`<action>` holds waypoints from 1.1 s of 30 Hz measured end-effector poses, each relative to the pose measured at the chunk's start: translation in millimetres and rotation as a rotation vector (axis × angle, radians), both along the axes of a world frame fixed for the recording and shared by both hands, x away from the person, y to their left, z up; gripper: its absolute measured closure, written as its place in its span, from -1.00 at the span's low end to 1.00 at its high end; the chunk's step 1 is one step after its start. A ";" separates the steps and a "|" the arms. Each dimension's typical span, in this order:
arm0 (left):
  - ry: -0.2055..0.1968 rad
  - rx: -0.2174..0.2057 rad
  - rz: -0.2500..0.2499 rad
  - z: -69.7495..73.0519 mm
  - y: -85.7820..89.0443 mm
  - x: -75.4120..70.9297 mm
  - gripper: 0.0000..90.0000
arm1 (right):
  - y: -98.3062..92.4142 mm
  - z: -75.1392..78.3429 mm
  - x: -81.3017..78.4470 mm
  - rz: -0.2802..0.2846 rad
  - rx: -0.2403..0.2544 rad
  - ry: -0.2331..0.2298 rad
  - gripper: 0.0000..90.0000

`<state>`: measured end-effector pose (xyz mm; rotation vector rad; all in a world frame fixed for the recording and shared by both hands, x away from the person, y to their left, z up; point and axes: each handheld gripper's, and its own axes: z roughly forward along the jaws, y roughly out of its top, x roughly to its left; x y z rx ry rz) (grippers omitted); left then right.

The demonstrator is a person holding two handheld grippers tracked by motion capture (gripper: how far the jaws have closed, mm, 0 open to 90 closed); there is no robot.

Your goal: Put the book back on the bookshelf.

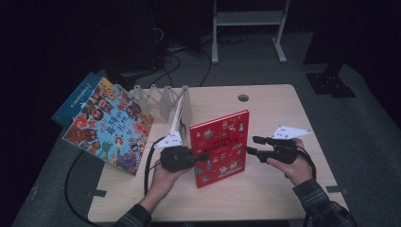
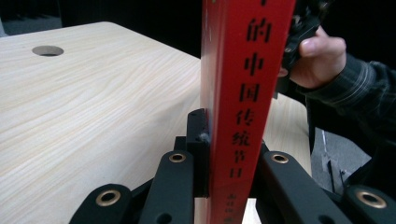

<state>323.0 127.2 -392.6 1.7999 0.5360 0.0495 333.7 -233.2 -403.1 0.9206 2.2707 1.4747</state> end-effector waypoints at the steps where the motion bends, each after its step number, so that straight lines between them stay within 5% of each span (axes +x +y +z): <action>1: -0.003 -0.003 0.001 1.5 1.4 0.0 0.77 | -2.1 -1.7 1.5 -0.018 -0.004 0.006 -0.07; 5: -0.020 -0.014 0.012 7.7 5.4 -1.3 0.77 | -10.6 -12.6 9.8 -0.112 -0.021 0.023 -0.15; 13: -0.028 -0.018 0.039 14.5 18.9 -2.0 0.77 | -26.5 -39.0 26.8 -0.256 -0.162 0.114 -0.21; 24: -0.028 -0.003 0.073 20.3 37.2 -8.8 0.77 | -41.7 -57.2 41.9 -0.366 -0.202 0.163 -0.40; 33: -0.023 -0.023 0.107 25.8 56.1 -15.4 0.77 | -40.9 -69.8 46.5 -0.363 -0.265 0.193 -0.49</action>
